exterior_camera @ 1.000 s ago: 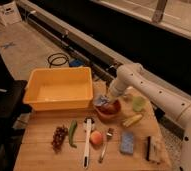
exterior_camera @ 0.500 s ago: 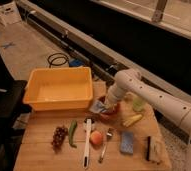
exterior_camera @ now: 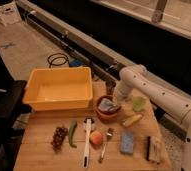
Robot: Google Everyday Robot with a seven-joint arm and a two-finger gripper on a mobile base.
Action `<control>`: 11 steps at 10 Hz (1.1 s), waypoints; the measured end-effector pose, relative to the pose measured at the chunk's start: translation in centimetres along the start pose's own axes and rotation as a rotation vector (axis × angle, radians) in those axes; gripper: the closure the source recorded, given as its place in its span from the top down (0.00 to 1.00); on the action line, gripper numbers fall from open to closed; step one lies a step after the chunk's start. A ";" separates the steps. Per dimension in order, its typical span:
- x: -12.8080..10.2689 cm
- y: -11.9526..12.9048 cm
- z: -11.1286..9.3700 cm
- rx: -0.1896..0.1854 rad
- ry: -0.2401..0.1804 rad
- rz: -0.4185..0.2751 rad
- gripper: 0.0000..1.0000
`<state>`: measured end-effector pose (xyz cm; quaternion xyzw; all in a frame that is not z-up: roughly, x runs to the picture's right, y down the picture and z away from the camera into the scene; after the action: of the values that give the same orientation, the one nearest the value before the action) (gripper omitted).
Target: Wipe red bowl with towel
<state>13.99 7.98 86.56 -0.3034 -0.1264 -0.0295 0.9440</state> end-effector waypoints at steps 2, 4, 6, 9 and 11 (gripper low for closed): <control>-0.4 -1.5 0.0 0.009 0.001 -0.002 0.00; -2.2 -1.9 0.2 0.023 -0.014 -0.026 0.00; -4.4 -1.8 0.7 0.025 -0.038 -0.057 0.00; -4.8 0.1 1.7 0.009 -0.072 -0.061 0.00; -3.4 1.6 1.7 -0.004 -0.073 -0.036 0.00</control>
<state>10.51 10.19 86.13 -0.3040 -0.1662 -0.0355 0.9374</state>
